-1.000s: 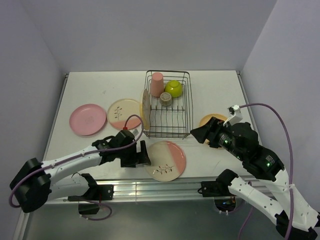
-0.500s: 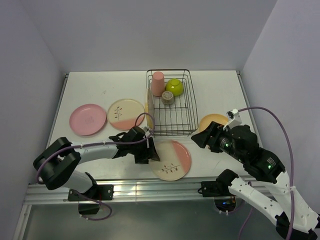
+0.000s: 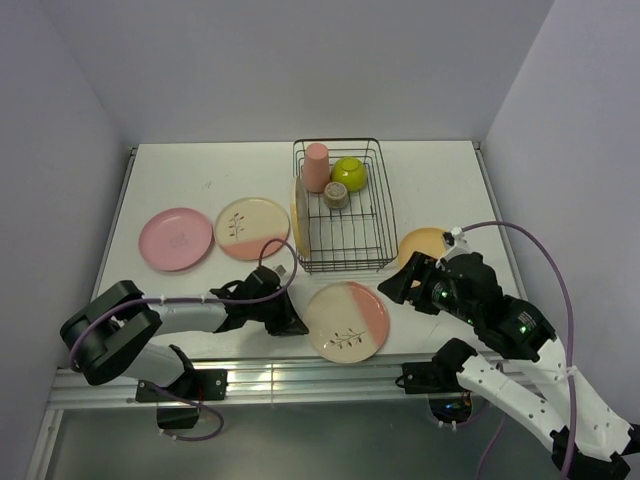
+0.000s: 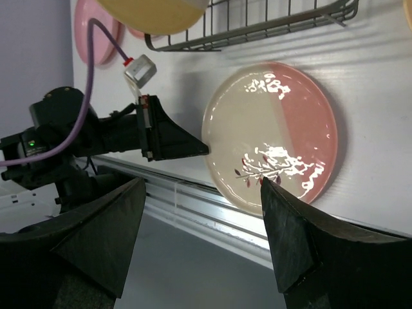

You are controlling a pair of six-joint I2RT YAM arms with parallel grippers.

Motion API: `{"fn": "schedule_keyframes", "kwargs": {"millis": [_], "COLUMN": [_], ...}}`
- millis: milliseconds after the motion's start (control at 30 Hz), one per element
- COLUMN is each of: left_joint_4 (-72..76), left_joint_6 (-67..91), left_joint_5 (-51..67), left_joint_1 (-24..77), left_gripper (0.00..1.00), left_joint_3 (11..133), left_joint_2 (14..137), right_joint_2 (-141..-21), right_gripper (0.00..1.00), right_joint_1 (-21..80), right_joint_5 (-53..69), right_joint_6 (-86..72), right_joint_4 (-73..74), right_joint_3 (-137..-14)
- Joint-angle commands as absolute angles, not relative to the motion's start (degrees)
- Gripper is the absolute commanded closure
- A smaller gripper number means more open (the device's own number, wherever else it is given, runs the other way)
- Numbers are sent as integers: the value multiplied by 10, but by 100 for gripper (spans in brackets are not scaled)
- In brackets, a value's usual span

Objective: Load the mixed dishes into the dish rack

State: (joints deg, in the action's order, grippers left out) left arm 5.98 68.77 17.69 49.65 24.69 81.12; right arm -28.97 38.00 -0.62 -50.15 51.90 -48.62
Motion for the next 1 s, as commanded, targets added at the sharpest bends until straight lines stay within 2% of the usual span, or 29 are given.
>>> {"fn": "schedule_keyframes", "kwargs": {"millis": [0, 133, 267, 500, 633, 767, 967], "left_joint_4": [-18, -49, -106, -195, -228, -264, -290], "left_joint_6": [672, 662, 643, 612, 596, 581, 577], "left_joint_5": [138, 134, 128, 153, 185, 202, 222], "left_joint_1": [503, 507, 512, 512, 512, 512, 512], "left_gripper": [100, 100, 100, 100, 100, 100, 100], "left_joint_3": [209, 217, 241, 296, 342, 382, 406], "left_joint_2": [817, 785, 748, 714, 718, 713, 704], "right_joint_2": [-313, -368, -384, -467, -579, -642, -679], "right_gripper": [21, 24, 24, 23, 21, 21, 21], "right_joint_1": [381, 386, 432, 589, 720, 786, 819], "right_joint_5": [25, 68, 30, -93, -187, -229, -230], "right_joint_6": [-503, -461, -439, -425, -408, -381, -336], "right_joint_4": [503, 491, 490, 499, 511, 506, 470], "right_joint_3": [-470, -463, -482, -529, -583, -627, -631]}}
